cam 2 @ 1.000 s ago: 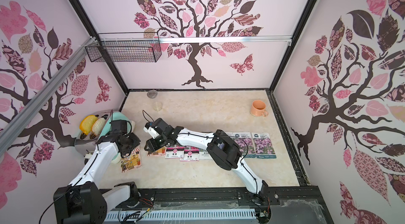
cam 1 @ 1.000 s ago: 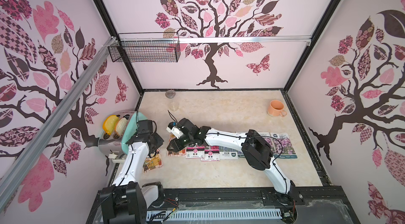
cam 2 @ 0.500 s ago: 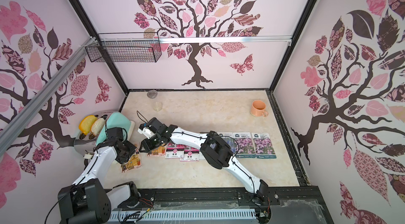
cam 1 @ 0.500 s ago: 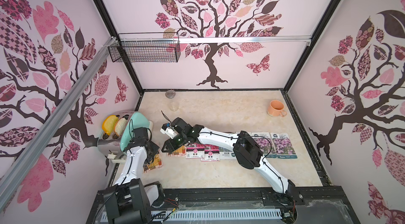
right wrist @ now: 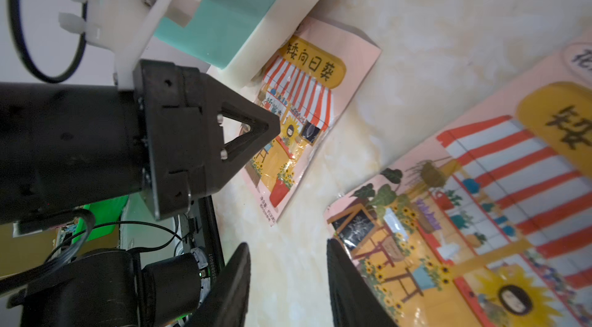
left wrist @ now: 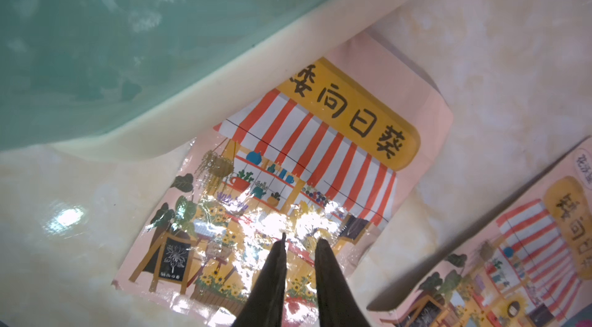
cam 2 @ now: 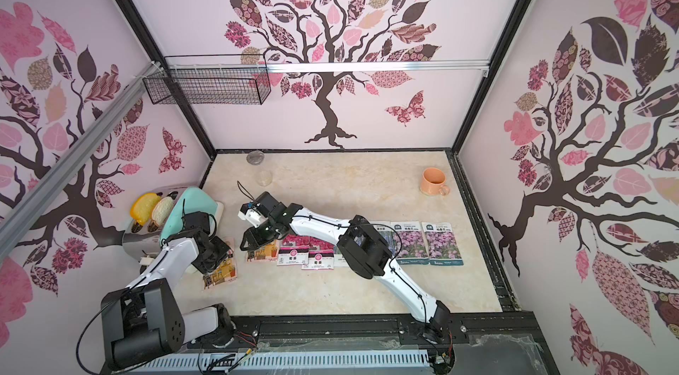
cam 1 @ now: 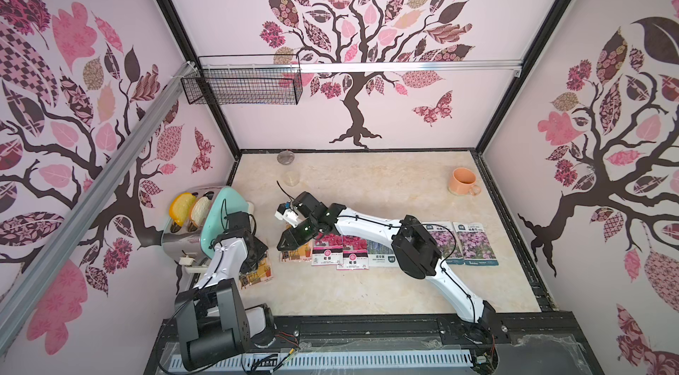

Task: Arrange the seed packets in a row
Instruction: Move the seed packet to the center of the board.

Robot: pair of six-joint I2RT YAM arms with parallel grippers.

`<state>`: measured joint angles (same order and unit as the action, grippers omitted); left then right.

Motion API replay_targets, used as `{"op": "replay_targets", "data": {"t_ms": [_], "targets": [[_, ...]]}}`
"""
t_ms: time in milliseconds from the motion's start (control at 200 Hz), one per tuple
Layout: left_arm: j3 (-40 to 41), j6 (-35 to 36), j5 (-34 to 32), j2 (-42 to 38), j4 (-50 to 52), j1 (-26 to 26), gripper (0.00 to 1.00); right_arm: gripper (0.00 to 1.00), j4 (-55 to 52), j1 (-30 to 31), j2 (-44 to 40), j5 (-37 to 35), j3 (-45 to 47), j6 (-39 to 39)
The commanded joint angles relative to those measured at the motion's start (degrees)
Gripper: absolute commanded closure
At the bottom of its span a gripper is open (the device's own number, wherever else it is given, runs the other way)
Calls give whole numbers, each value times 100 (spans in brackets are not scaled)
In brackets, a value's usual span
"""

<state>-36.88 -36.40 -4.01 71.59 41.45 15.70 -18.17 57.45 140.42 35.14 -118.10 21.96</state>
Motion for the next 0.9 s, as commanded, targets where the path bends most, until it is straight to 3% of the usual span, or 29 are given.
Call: {"op": "replay_targets", "data": {"t_ms": [0,400,895], "targets": [[-47,-21,-178,29,-404,100,80,58,47,-105,-229,89,162,-109],[-104,102,86,971,-872,-240,81,57,89,-381,-617,21,428,-154],[-1635,-63,398,2704,-1191,-765,83,56,251,-738,-554,81,546,-12]]}}
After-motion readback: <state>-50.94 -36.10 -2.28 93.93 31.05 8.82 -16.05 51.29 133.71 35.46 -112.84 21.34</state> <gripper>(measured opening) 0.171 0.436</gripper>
